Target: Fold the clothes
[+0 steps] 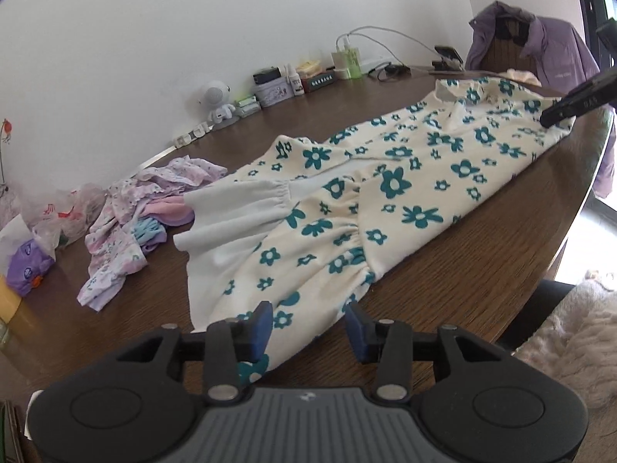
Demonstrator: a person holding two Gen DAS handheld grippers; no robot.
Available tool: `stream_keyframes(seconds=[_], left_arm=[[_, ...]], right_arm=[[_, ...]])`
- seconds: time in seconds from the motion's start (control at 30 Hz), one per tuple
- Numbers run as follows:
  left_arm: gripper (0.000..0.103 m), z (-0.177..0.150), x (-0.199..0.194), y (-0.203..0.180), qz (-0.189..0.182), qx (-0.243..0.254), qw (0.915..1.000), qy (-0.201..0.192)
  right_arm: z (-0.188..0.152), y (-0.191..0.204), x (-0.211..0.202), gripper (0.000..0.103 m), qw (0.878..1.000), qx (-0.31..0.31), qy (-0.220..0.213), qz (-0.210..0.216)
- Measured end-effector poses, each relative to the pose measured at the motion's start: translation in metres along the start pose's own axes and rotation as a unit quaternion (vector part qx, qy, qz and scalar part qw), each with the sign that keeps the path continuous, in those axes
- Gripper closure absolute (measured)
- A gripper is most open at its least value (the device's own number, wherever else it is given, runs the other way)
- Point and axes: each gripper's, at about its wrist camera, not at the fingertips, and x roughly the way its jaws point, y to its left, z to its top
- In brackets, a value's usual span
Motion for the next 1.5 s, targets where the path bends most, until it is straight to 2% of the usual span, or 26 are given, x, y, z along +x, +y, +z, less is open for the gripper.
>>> stream_keyframes(seconds=[0.1, 0.23, 0.33, 0.4, 0.5, 0.53, 0.7, 0.83, 0.93, 0.97, 1.03, 1.1, 1.13, 1.2, 1.23, 1.3, 1.37, 1.43, 1.5], left_arm=[[0.091, -0.002, 0.008, 0.005, 0.022, 0.001, 0.9997, 0.013], [0.092, -0.004, 0.015, 0.016, 0.063, -0.004, 0.9975, 0.031], [0.087, -0.008, 0.013, 0.028, 0.082, -0.035, 0.9954, 0.036], [0.085, -0.007, 0.003, 0.035, 0.095, -0.062, 0.9932, 0.027], [0.082, 0.002, -0.013, 0.037, 0.119, -0.074, 0.9901, -0.009], [0.082, 0.008, -0.015, 0.034, 0.108, -0.075, 0.9910, -0.024], [0.075, 0.041, -0.004, 0.009, -0.003, -0.075, 0.9953, -0.061], [0.076, 0.041, 0.025, -0.008, -0.017, -0.060, 0.9977, -0.025], [0.075, 0.031, 0.037, -0.004, -0.027, -0.095, 0.9951, -0.010], [0.074, 0.032, 0.036, -0.002, -0.031, -0.108, 0.9936, -0.010], [0.063, 0.035, 0.032, 0.001, -0.031, -0.116, 0.9926, -0.016], [0.041, 0.039, 0.027, 0.005, -0.033, -0.117, 0.9923, -0.023], [0.034, 0.043, 0.024, 0.007, -0.033, -0.121, 0.9918, -0.024], [0.018, 0.053, 0.020, 0.015, -0.032, -0.131, 0.9903, -0.034], [0.015, 0.062, 0.019, 0.019, -0.030, -0.135, 0.9896, -0.041], [0.012, 0.079, 0.018, 0.026, -0.023, -0.138, 0.9890, -0.049], [0.011, 0.098, 0.022, 0.032, -0.023, -0.129, 0.9900, -0.052], [0.010, 0.122, 0.032, 0.037, -0.028, -0.110, 0.9923, -0.049], [0.010, 0.142, 0.045, 0.045, -0.035, -0.095, 0.9940, -0.041]], right_arm=[[-0.004, -0.001, 0.000, 0.079, 1.000, -0.006, 0.006, -0.012], [-0.007, -0.002, 0.000, 0.079, 1.000, -0.020, 0.003, -0.022], [-0.007, -0.001, -0.001, 0.079, 0.999, -0.029, 0.003, -0.029], [-0.005, -0.001, -0.005, 0.079, 0.999, -0.024, 0.004, -0.023], [0.000, -0.004, -0.019, 0.079, 1.000, -0.007, -0.016, -0.009], [0.003, -0.004, -0.022, 0.079, 1.000, -0.003, -0.022, -0.006], [0.009, 0.003, -0.007, 0.079, 1.000, -0.003, -0.018, 0.011], [0.005, 0.005, 0.000, 0.079, 1.000, -0.002, -0.015, 0.021], [0.002, 0.006, 0.005, 0.078, 1.000, -0.001, -0.012, 0.028], [0.002, 0.006, 0.006, 0.078, 0.999, 0.000, -0.011, 0.030], [0.001, 0.007, 0.008, 0.074, 0.999, -0.001, -0.011, 0.035], [0.009, 0.006, 0.000, 0.061, 0.999, -0.012, -0.021, 0.041], [0.013, 0.006, -0.003, 0.058, 0.999, -0.017, -0.026, 0.044], [0.021, 0.005, -0.011, 0.045, 0.998, -0.026, -0.037, 0.051], [0.029, 0.003, -0.014, 0.041, 0.997, -0.028, -0.043, 0.054], [0.047, -0.001, -0.019, 0.019, 0.996, -0.046, -0.049, 0.060], [0.070, -0.005, -0.019, 0.015, 0.994, -0.088, -0.046, 0.053], [0.097, -0.010, -0.012, 0.014, 0.991, -0.124, -0.034, 0.028], [0.124, -0.021, -0.001, 0.014, 0.989, -0.146, -0.016, 0.021]])
